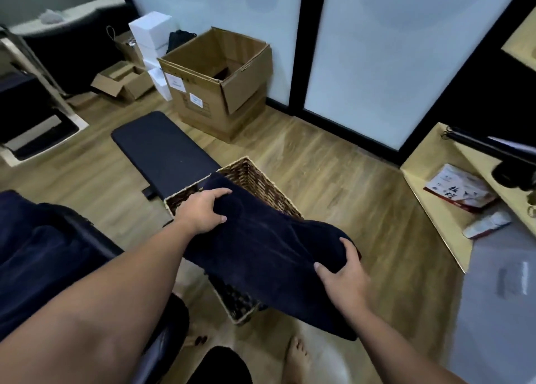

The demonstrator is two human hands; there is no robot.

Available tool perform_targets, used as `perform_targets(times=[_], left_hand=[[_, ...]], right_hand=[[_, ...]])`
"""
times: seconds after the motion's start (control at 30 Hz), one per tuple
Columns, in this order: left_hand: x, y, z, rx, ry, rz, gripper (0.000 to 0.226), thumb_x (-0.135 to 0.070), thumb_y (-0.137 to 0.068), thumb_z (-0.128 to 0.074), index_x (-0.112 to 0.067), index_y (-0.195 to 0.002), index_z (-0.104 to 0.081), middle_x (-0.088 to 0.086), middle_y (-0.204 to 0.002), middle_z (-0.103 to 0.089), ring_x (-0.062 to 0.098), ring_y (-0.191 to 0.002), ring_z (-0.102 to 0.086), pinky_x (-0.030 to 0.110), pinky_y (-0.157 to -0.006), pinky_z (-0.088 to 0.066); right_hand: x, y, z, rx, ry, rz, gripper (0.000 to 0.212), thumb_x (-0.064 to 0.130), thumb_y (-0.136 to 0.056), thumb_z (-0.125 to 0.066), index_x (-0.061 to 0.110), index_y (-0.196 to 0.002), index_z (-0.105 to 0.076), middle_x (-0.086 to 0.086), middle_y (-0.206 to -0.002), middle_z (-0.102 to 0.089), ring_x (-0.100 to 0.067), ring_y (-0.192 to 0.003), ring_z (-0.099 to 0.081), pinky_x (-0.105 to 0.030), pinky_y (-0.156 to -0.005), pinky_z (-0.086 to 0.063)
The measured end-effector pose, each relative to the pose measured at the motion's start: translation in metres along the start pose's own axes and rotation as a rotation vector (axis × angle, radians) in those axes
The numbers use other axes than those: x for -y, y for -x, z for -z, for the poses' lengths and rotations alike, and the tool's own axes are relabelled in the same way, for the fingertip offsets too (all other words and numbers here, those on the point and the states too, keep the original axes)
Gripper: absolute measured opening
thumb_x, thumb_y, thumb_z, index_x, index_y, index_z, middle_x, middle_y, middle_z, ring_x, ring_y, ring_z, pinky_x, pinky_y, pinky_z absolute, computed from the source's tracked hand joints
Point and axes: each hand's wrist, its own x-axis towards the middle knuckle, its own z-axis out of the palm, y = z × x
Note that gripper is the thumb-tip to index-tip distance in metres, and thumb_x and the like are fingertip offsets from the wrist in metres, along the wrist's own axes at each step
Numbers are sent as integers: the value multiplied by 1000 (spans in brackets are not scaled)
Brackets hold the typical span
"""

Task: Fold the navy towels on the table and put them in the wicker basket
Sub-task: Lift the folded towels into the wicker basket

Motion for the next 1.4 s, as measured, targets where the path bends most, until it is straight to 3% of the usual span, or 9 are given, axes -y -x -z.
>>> perform_targets(times=[0.2,0.4,0.57,0.7,0.83,0.93,1.07,1.23,1.4], left_hand=[[16,-74,4,38,-139,-98,70,-31,-88,-73,-51,-146,-40,-2,-139,-57,26,-132,-48,43,-100,-46],[41,-155,-4,144,-218,-175,72,-40,-89,-69,-61,-144,-28,6,-119,-56,30,-119,-51,49,-97,-46],[64,-197,-27,205,-322,-301,71,-39,-91,-65,-60,-146,-25,8,-115,-56,31,-117,-53,44,-86,-42],[70,-210,-58,208,-505,-432,70,-38,-96,-59,-52,-153,-21,15,-122,-49,35,-107,-54,47,-94,-40],[76,-224,-105,194,-521,-426,72,-32,-101,-53,-45,-158,-10,18,-122,-45,36,-104,-51,48,-92,-39],[84,-226,-139,172,-735,-316,74,-28,-104,-49,-41,-159,-2,29,-149,-25,42,-126,-40,49,-100,-40],[83,-200,-161,41,-892,-431,64,-34,-98,-49,-26,-157,-24,25,-157,-11,42,-133,-31,50,-99,-37],[80,-205,-165,214,-591,-187,98,-43,-91,-62,-46,-154,14,18,-160,6,49,-133,-23,53,-88,-48],[77,-236,-165,485,-505,-160,108,-39,-86,-70,-52,-154,14,18,-163,15,55,-141,-17,52,-104,-43]], right_hand=[[22,-23,-55,-35,-106,-106,80,34,-87,-77,44,-151,-30,5,-148,-49,-27,-131,-51,-40,-98,-46],[47,-36,-115,-122,-151,-258,80,40,-89,-74,45,-153,-26,10,-124,-60,-24,-112,-58,-36,-82,-44],[60,-39,-172,-179,-124,-378,81,40,-90,-73,43,-154,-24,13,-92,-52,-30,-103,-60,-44,-89,-51],[52,-49,-208,-244,-121,-473,80,43,-91,-71,47,-153,-22,-4,-137,-60,-36,-119,-58,-50,-95,-51],[28,-65,-233,-352,-145,-495,79,39,-91,-73,44,-153,-24,-8,-151,-48,-36,-127,-55,-47,-99,-46],[8,-78,-247,-184,-64,-598,86,32,-94,-69,44,-156,-11,-26,-151,-36,-44,-123,-52,-46,-94,-46],[3,-104,-249,213,152,-770,102,24,-93,-63,36,-159,13,-28,-158,-3,-46,-130,-41,-44,-107,-42],[16,-93,-238,144,762,-292,112,37,-79,-73,18,-158,4,-27,-157,23,-43,-143,-9,-46,-106,-37],[-19,-122,-252,461,596,-473,130,18,-83,-81,11,-154,26,-32,-155,31,-45,-147,-20,-39,-113,-35]])
